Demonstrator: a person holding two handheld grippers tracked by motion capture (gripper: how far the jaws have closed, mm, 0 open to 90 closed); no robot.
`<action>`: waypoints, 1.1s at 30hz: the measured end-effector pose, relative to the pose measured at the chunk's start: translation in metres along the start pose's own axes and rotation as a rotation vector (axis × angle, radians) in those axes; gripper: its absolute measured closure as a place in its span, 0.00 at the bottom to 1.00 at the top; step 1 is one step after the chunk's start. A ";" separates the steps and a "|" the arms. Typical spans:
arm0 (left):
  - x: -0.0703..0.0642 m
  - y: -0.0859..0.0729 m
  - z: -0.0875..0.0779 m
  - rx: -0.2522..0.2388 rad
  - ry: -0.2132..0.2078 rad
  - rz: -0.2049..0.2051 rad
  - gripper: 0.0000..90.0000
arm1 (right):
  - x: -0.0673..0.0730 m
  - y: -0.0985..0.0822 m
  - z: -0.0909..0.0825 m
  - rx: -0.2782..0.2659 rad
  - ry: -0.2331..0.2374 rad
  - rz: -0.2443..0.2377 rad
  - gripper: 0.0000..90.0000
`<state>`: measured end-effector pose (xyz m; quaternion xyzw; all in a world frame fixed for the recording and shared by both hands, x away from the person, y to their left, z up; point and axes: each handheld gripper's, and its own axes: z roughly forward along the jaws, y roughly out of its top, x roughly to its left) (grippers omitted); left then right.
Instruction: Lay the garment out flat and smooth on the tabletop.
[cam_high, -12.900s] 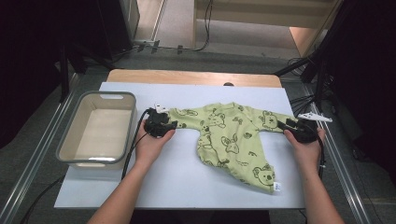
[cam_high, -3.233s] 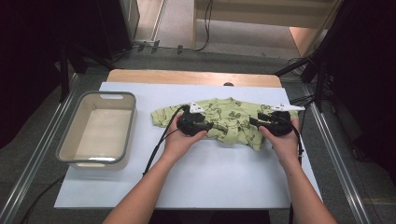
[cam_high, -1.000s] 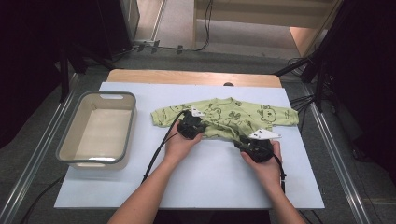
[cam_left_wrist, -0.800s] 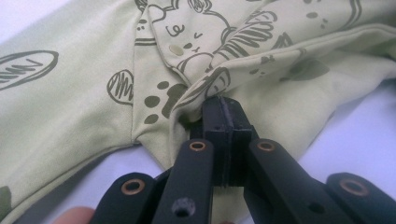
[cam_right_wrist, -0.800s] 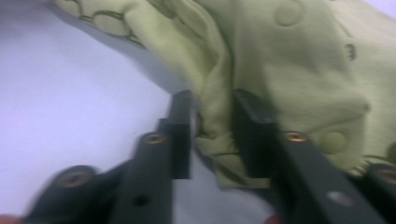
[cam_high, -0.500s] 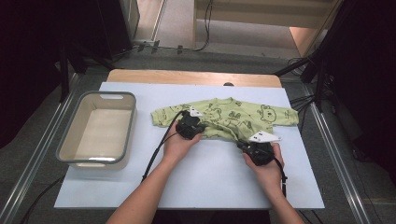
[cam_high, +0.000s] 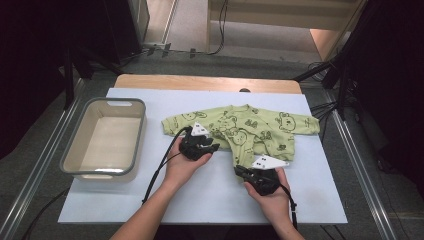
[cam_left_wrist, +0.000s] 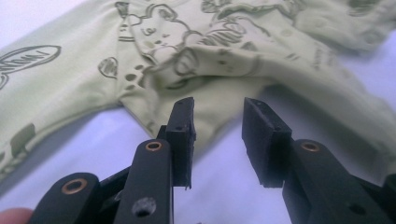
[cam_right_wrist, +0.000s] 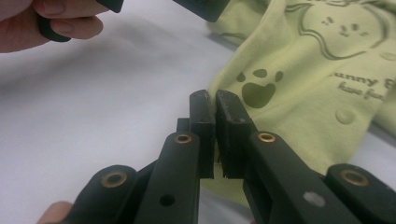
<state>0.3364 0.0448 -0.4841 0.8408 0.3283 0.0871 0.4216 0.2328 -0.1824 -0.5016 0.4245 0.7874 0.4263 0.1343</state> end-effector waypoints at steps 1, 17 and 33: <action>-0.002 -0.002 -0.003 -0.006 -0.004 0.002 0.67 | 0.002 0.000 0.001 0.002 0.007 -0.005 0.93; -0.030 -0.022 -0.002 -0.007 -0.090 0.011 0.63 | -0.045 -0.006 -0.043 -0.124 -0.071 0.055 0.65; -0.077 -0.032 0.018 0.067 -0.140 0.124 0.56 | -0.101 -0.028 -0.068 -0.108 -0.256 0.136 0.58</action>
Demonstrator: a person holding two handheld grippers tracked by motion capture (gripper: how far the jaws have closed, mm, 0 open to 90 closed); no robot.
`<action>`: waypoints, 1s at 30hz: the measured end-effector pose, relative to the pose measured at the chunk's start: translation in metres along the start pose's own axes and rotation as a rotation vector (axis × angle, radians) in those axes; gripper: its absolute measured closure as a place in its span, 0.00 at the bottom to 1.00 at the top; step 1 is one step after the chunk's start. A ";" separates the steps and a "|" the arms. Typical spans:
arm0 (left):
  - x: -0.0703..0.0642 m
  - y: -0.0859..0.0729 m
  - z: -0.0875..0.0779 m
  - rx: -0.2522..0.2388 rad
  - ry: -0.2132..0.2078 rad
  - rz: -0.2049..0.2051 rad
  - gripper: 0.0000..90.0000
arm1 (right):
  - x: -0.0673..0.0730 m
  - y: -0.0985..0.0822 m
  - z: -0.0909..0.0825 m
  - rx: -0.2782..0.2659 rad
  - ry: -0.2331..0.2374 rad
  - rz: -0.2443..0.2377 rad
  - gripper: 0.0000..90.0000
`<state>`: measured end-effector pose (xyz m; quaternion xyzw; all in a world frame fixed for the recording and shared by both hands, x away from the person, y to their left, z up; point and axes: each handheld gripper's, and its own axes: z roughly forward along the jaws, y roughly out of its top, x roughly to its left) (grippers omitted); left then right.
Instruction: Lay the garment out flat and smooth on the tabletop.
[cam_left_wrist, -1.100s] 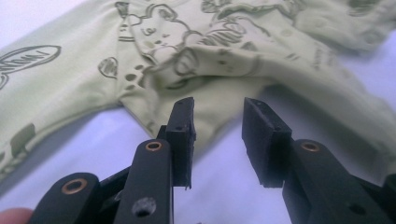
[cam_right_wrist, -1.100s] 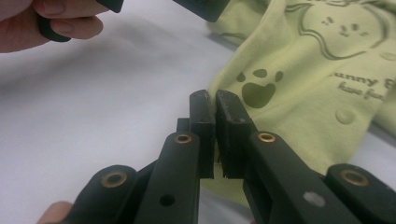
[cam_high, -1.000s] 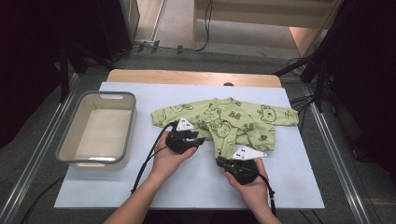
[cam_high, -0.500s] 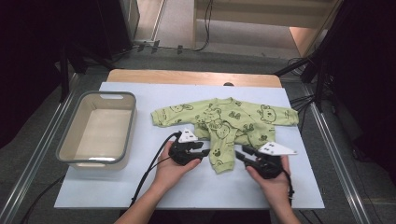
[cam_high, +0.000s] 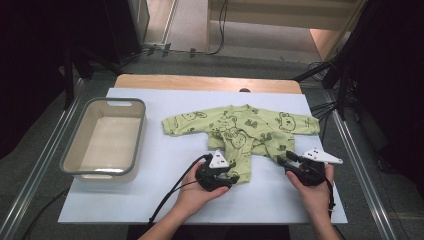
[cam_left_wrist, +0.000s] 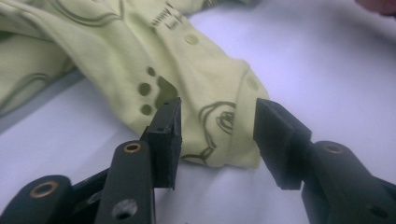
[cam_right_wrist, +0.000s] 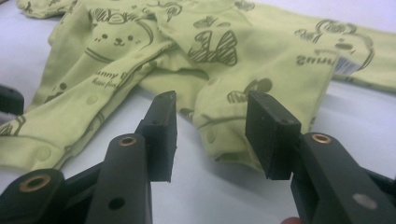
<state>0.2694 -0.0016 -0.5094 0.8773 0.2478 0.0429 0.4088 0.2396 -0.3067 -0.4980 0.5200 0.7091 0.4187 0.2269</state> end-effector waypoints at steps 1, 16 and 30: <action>-0.001 0.000 0.002 0.001 0.004 0.007 0.56 | -0.001 0.001 -0.001 -0.008 -0.005 0.005 0.58; -0.002 0.001 0.007 0.038 0.065 0.028 0.90 | -0.016 -0.001 -0.003 0.020 -0.083 -0.017 0.50; -0.001 -0.001 0.007 0.025 0.057 0.014 0.91 | -0.007 -0.005 0.016 0.040 -0.002 -0.086 0.53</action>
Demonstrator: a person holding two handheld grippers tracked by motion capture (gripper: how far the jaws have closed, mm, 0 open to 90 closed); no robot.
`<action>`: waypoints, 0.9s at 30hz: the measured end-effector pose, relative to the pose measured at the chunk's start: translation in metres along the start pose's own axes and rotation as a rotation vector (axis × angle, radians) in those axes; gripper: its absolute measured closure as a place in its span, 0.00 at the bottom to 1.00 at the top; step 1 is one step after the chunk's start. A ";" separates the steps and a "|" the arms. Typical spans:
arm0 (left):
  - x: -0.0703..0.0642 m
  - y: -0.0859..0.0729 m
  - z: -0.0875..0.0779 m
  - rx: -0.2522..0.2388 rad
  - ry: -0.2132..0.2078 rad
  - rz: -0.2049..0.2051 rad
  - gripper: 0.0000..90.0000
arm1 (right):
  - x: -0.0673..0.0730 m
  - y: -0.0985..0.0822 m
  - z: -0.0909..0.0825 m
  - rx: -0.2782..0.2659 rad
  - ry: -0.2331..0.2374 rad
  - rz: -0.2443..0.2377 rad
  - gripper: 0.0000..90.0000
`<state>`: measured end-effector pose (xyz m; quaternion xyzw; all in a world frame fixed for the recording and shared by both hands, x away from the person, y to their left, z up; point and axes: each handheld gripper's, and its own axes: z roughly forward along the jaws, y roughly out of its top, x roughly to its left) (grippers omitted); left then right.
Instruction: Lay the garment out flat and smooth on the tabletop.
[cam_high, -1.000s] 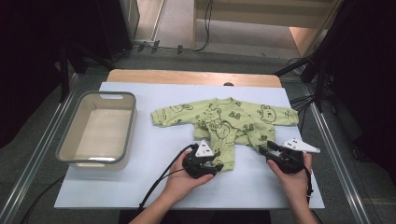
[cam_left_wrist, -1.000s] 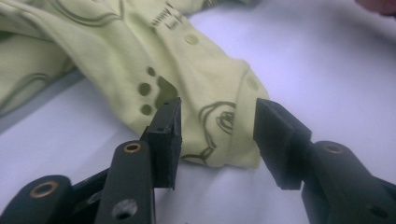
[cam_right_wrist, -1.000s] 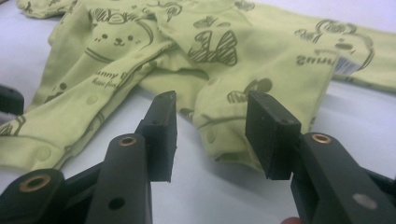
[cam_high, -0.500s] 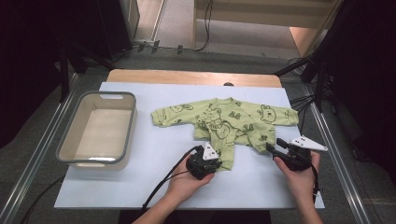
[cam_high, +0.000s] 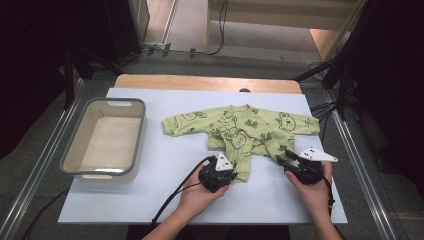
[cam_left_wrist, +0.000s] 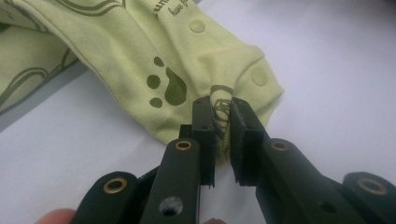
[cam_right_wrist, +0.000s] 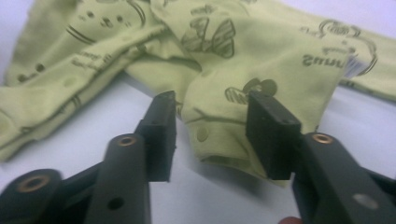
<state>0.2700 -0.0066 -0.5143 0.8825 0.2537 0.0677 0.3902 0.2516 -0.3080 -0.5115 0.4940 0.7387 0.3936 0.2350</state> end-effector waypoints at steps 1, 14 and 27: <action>0.000 0.000 0.000 0.000 -0.001 0.000 0.91 | -0.001 -0.001 0.003 0.017 0.001 0.001 0.50; 0.000 -0.002 -0.002 -0.010 -0.003 -0.010 0.93 | 0.001 -0.007 0.006 0.067 -0.045 0.020 0.93; -0.012 -0.013 -0.024 -0.033 -0.042 -0.001 0.94 | 0.029 -0.007 -0.032 0.013 0.076 0.005 0.94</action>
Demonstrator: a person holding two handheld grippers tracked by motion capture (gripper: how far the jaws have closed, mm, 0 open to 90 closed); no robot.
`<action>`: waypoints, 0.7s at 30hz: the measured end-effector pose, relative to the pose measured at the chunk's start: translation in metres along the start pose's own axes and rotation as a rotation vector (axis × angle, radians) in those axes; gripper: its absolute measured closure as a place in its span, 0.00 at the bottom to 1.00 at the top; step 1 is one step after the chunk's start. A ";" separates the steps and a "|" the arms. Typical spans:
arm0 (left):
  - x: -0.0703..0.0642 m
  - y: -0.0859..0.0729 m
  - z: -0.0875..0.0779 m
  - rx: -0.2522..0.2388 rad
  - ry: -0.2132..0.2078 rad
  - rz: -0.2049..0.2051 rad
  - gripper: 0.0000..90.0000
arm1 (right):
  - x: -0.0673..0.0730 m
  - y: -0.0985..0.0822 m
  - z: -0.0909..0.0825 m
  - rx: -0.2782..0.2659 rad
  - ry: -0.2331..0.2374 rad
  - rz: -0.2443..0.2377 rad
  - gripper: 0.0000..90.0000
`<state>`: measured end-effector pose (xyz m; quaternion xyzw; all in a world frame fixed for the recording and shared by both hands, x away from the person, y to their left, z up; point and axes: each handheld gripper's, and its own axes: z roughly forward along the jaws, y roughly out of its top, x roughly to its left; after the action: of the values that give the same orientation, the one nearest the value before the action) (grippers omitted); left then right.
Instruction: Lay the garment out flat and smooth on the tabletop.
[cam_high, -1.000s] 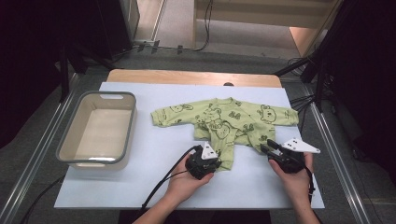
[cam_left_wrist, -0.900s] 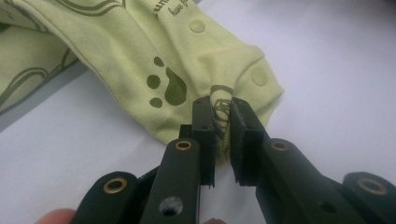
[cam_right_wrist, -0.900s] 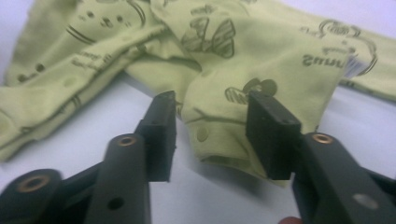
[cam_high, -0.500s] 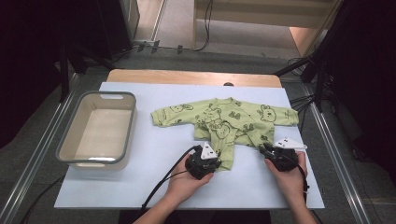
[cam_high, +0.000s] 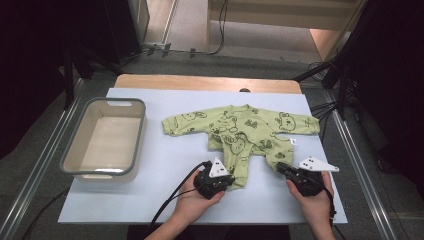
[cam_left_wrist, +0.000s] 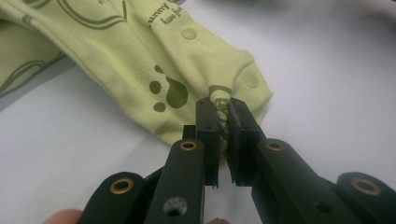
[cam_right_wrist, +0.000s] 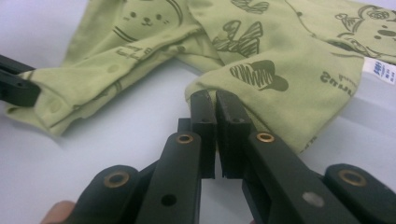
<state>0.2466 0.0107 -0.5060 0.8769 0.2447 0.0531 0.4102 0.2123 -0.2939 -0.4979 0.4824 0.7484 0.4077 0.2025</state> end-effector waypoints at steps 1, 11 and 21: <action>-0.002 -0.001 -0.003 -0.002 -0.005 0.001 0.94 | 0.003 -0.002 -0.004 0.001 0.006 0.005 0.94; -0.031 -0.027 -0.025 0.006 -0.058 -0.006 0.94 | 0.028 -0.035 -0.037 0.019 0.071 0.004 0.94; -0.059 -0.048 -0.043 0.025 -0.087 0.026 0.94 | 0.053 -0.063 -0.063 0.039 0.137 -0.011 0.94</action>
<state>0.1640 0.0392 -0.5071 0.8867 0.2158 0.0171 0.4085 0.1092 -0.2855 -0.5074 0.4530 0.7709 0.4241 0.1435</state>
